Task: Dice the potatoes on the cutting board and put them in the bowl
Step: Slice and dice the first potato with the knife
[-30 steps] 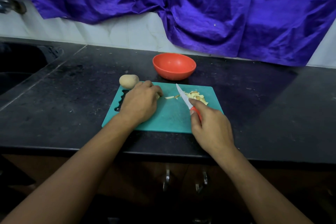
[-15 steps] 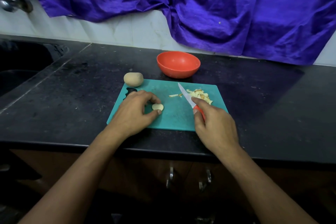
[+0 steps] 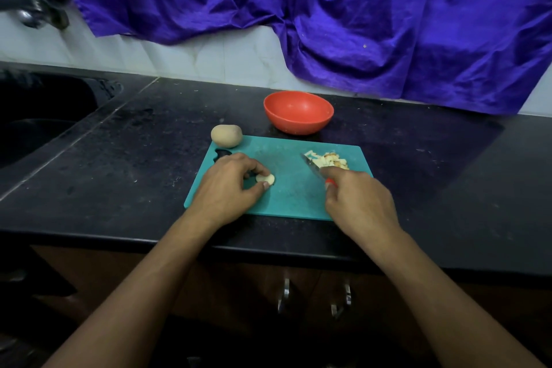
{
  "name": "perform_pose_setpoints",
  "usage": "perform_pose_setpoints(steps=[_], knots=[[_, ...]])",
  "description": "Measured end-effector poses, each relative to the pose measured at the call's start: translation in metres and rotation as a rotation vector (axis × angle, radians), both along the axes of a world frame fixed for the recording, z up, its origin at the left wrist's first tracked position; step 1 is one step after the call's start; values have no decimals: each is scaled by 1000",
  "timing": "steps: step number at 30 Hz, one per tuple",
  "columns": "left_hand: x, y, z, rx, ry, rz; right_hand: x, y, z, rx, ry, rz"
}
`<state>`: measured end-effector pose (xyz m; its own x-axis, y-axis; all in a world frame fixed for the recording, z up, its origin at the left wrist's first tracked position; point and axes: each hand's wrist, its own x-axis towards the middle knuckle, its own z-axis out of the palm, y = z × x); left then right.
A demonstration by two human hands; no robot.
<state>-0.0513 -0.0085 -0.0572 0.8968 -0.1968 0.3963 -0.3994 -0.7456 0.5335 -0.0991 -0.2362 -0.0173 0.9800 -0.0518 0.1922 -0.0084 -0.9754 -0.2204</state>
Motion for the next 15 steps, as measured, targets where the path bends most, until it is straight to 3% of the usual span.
perform_pose_setpoints(steps=[6, 15], knots=[[2, -7, 3, -24, 34, 91, -10, 6, 0, 203, -10, 120], [4, -15, -2, -22, -11, 170, -15, 33, 3, 105, 2, 211]])
